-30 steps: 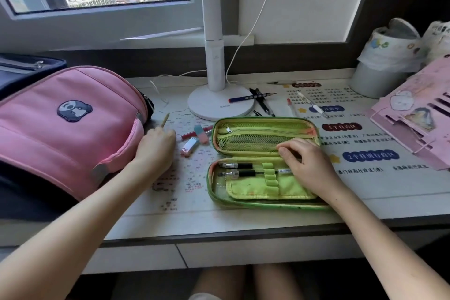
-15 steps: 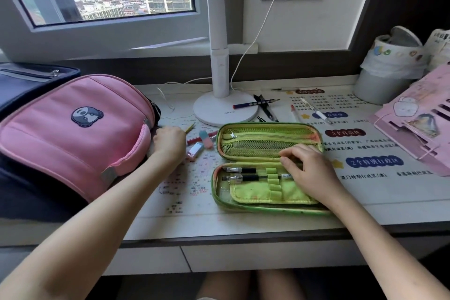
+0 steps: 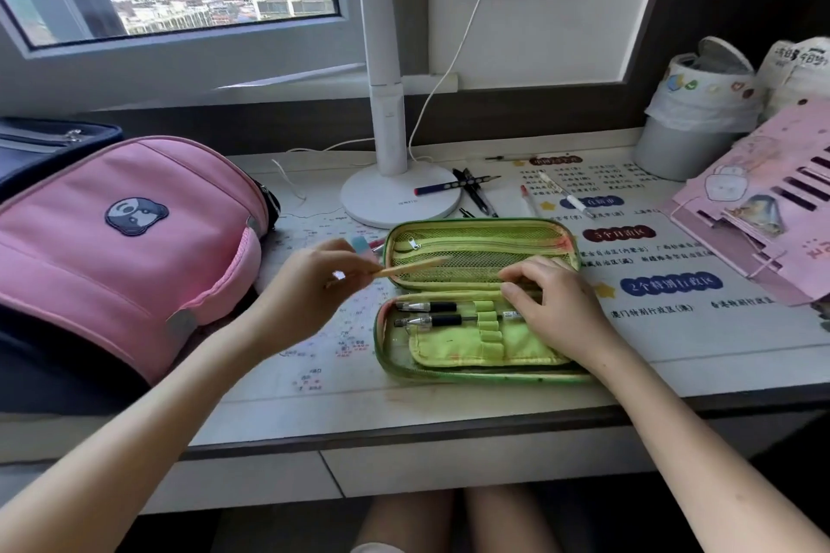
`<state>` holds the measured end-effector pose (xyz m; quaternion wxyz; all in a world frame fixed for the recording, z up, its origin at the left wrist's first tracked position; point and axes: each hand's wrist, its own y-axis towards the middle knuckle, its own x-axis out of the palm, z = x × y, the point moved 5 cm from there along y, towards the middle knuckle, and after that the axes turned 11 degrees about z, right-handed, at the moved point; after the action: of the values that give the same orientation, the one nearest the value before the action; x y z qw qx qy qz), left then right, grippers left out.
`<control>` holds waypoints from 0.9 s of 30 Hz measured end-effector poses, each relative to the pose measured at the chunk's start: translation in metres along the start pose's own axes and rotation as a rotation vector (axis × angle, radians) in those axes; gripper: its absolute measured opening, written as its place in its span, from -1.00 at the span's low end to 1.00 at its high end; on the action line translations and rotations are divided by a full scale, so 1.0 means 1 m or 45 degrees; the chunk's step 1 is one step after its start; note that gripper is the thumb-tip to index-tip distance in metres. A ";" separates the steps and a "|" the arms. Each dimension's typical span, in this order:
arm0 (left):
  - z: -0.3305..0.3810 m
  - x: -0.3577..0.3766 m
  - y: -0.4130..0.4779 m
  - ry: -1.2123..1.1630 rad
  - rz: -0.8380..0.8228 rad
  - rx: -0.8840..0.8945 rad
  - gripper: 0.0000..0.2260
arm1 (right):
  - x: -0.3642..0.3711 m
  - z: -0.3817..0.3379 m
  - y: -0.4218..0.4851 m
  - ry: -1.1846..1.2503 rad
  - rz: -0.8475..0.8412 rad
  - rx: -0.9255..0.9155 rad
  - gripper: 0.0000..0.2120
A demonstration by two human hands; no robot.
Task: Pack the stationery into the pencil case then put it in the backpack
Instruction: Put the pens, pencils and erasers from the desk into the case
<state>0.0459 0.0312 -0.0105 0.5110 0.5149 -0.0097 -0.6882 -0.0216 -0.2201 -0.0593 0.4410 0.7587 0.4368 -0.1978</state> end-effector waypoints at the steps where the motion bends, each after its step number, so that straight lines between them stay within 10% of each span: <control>1: 0.004 0.000 -0.005 -0.008 -0.005 0.044 -0.84 | 0.000 0.000 0.000 0.008 -0.002 0.004 -0.82; 27: 0.062 0.074 0.016 0.087 -0.154 0.342 -0.85 | -0.018 0.000 0.008 0.108 0.110 0.093 -0.83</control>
<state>0.0162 -0.0608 -0.0246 0.3953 0.6013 -0.0532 -0.6923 -0.0243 -0.2305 -0.0425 0.4023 0.8001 0.4144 -0.1619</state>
